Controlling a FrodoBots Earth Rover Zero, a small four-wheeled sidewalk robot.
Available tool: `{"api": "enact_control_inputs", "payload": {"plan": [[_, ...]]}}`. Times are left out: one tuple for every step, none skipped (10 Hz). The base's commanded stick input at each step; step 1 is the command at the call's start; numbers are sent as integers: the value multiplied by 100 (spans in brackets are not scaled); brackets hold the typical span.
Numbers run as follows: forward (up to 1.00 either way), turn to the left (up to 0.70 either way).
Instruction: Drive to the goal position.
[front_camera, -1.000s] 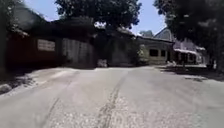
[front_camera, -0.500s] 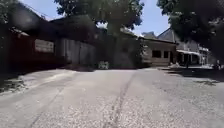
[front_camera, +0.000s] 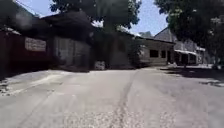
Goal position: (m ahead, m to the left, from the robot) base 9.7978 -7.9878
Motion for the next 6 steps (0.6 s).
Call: {"api": "enact_control_inputs", "payload": {"plan": [[85,-34],[85,-34],[85,-34],[85,-25],[85,-1],[85,0]]}}
